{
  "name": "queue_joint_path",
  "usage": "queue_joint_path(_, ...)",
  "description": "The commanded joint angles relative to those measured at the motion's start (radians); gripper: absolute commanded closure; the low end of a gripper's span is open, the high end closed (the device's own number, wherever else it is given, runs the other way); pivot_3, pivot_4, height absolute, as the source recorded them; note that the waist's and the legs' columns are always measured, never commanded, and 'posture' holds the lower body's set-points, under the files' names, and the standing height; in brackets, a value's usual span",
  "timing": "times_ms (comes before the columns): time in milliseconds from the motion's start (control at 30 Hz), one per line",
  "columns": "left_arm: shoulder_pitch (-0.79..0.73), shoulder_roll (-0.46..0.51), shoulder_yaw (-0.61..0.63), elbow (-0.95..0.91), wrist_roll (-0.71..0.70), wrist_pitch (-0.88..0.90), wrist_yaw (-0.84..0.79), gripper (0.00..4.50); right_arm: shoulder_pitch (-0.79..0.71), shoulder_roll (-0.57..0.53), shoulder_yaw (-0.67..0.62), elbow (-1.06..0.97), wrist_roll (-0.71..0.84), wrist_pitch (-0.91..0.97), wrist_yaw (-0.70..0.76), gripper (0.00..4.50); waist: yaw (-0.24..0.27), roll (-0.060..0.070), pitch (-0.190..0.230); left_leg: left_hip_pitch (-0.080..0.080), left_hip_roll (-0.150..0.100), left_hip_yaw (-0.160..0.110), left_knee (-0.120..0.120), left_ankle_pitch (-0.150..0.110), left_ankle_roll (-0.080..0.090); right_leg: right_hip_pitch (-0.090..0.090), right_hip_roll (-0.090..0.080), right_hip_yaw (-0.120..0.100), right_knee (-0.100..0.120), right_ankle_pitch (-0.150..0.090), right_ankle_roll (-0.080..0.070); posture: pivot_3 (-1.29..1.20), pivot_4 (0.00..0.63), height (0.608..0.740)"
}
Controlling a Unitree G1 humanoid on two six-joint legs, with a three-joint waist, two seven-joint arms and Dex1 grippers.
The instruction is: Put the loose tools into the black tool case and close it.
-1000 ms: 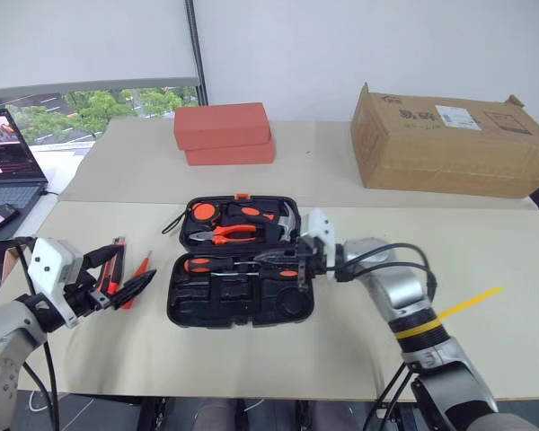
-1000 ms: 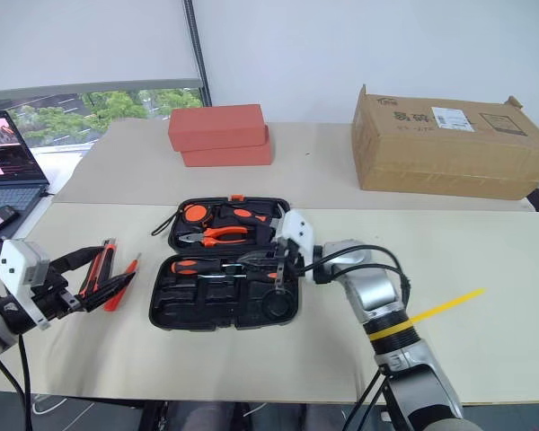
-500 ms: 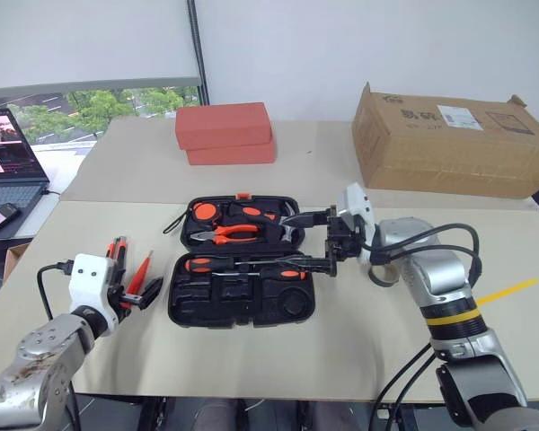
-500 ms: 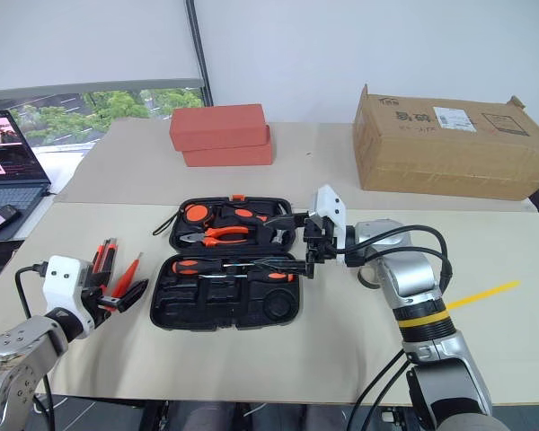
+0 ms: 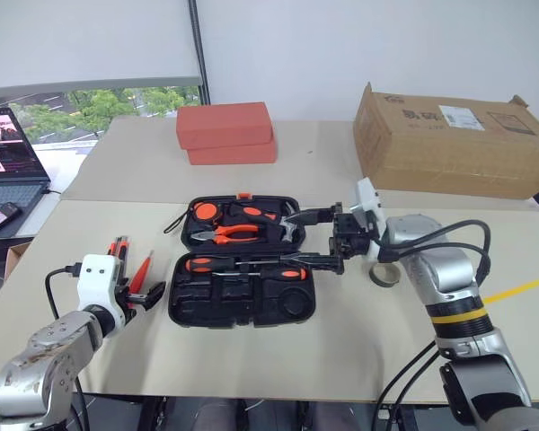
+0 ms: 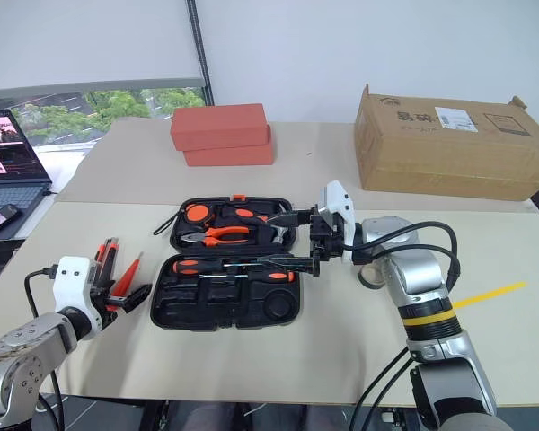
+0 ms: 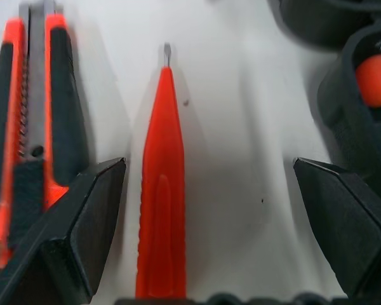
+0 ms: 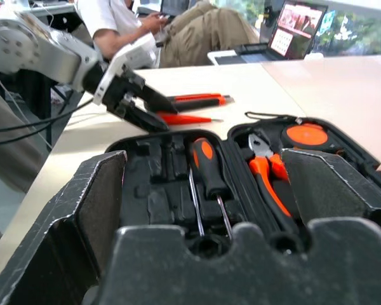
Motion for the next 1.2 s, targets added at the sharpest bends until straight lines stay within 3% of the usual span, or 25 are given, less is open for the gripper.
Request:
queue_joint_path(33, -0.003, 0.005, -0.010, -0.014, -0.007, 0.035, 0.001, 0.00, -0.023, -0.009, -0.029, -0.041, 0.027, -0.013, 0.014, 0.03, 0.000, 0.000, 0.000, 0.000, 0.000, 0.000, 0.000, 0.000, 0.000, 0.000, 0.000, 0.000, 0.000, 0.000, 0.000, 0.00, 0.150, 0.711)
queue_joint_path(133, -0.010, -0.016, -0.002, -0.017, -0.013, 0.058, 0.019, 0.00, -0.022, -0.012, -0.026, -0.038, 0.021, -0.023, 0.015, 0.03, 0.000, 0.000, 0.000, 0.001, 0.000, 0.000, 0.000, 0.000, 0.000, 0.000, 0.000, 0.000, 0.000, 0.000, 0.000, 0.00, 0.150, 0.711)
queue_joint_path(167, -0.013, -0.020, -0.001, -0.018, -0.013, 0.062, 0.022, 0.52, -0.021, -0.012, -0.025, -0.037, 0.021, -0.024, 0.015, 0.00, 0.001, 0.000, 0.000, 0.001, 0.000, 0.000, 0.000, 0.000, 0.000, 0.000, -0.001, 0.000, 0.000, 0.000, 0.000, 0.00, 0.150, 0.711)
queue_joint_path(500, -0.026, -0.015, 0.037, -0.002, -0.009, 0.054, 0.011, 3.94, -0.019, -0.008, -0.023, -0.036, 0.025, -0.031, 0.014, 0.00, 0.010, 0.000, 0.000, 0.001, 0.000, 0.000, 0.000, 0.000, 0.000, 0.000, -0.001, 0.000, 0.000, 0.000, 0.000, 0.00, 0.150, 0.711)
queue_joint_path(733, -0.079, 0.029, 0.093, 0.017, -0.020, -0.193, -0.128, 4.05, -0.006, -0.012, -0.040, -0.038, 0.040, -0.026, 0.016, 0.00, 0.013, 0.000, 0.000, 0.000, 0.000, 0.000, 0.000, 0.000, 0.000, 0.000, -0.001, 0.000, 0.000, 0.000, 0.000, 0.00, 0.150, 0.711)
queue_joint_path(867, -0.127, 0.132, 0.052, 0.064, -0.017, -0.413, -0.360, 4.05, 0.011, -0.030, -0.050, -0.041, 0.052, -0.022, 0.030, 0.00, 0.015, 0.000, 0.000, -0.001, 0.000, -0.001, 0.000, 0.000, -0.001, -0.001, -0.001, -0.001, -0.001, 0.000, -0.001, 0.00, 0.150, 0.711)
queue_joint_path(1000, -0.147, 0.291, -0.113, 0.160, 0.062, -0.703, -0.720, 4.05, 0.011, -0.049, -0.056, -0.034, 0.054, -0.014, 0.042, 0.00, 0.016, 0.000, 0.001, -0.002, 0.000, 0.001, 0.000, 0.001, -0.003, -0.001, -0.002, -0.002, -0.003, 0.000, 0.000, 0.00, 0.150, 0.711)
queue_joint_path(1200, -0.338, 0.395, -0.324, 0.434, 0.171, -0.945, -1.014, 4.05, 0.034, -0.071, -0.066, -0.052, 0.042, -0.024, 0.042, 0.00, 0.017, 0.002, 0.002, -0.004, 0.000, 0.002, 0.000, -0.001, 0.000, -0.003, 0.004, -0.003, -0.003, 0.000, 0.000, 0.00, 0.150, 0.711)
